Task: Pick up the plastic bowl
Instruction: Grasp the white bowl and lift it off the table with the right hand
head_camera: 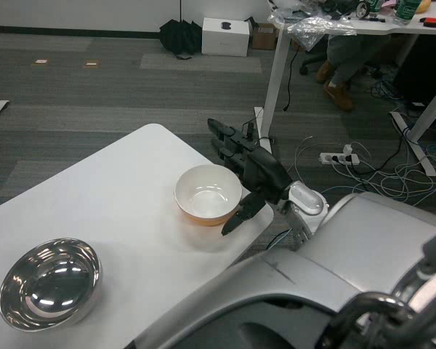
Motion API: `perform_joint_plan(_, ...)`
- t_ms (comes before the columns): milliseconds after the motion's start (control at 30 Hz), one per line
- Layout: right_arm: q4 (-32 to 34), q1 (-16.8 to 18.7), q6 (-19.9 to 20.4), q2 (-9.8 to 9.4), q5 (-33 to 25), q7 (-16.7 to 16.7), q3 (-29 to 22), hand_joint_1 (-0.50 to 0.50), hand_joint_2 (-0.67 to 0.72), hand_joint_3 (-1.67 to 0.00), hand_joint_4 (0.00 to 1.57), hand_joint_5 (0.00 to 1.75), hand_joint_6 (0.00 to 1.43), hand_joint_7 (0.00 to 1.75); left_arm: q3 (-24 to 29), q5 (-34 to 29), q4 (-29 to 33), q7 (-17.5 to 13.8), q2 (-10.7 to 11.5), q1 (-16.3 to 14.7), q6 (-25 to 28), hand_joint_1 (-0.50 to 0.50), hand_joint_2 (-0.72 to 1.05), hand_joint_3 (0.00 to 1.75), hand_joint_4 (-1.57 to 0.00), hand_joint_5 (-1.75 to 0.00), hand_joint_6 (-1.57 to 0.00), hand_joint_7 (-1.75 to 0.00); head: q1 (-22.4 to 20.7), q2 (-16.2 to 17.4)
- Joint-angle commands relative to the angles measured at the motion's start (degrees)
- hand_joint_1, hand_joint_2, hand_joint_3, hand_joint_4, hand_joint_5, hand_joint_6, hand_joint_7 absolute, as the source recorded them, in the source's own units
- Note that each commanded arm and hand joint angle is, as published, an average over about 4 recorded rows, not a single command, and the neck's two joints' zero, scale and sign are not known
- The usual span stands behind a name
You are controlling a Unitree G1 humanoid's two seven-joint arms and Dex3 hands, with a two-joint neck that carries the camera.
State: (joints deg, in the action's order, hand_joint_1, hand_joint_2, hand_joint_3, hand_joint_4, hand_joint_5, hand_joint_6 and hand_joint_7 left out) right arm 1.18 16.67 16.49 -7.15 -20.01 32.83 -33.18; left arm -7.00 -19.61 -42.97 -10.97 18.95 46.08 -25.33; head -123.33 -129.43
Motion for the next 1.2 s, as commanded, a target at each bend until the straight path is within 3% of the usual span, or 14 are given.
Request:
perform_joint_plan(33,1.3,1.3,0.6,0.1,0.3,0.3,-1.1,-0.46,0.03,0.0,0.0,0.0,0.0,0.0,-0.1,-0.4,0.1,-0.2,0.1,0.6,-0.5,-0.5,1.05,0.09,0.0,0.0,0.0,0.0,0.1,0.1)
perform_joint_plan(500,-2.6,-0.2,1.5,-0.27,5.7,0.0,0.2,-0.46,0.0,0.0,0.0,0.0,0.0,0.0,-0.5,-0.5,1.6,-0.2,0.1,-0.7,-0.5,-0.5,1.05,0.09,0.0,0.0,0.0,0.0,-0.9,0.3)
perform_joint_plan(833,-9.6,-4.1,7.7,-1.0,7.5,-2.8,4.0,-0.46,-0.03,0.0,0.0,0.0,0.0,0.0,-0.4,-0.5,1.8,-0.2,0.1,-0.9,-0.5,-0.5,1.05,0.09,0.0,0.0,0.0,0.0,-1.4,0.4)
perform_joint_plan(1200,-15.3,-7.2,13.4,-2.34,7.9,-6.2,7.0,-0.46,-0.26,-0.1,0.0,0.0,0.0,0.0,-0.1,-0.5,1.7,-0.2,-0.1,-0.9,-0.5,-0.5,1.05,0.09,0.0,0.0,0.0,0.0,-2.7,0.4)
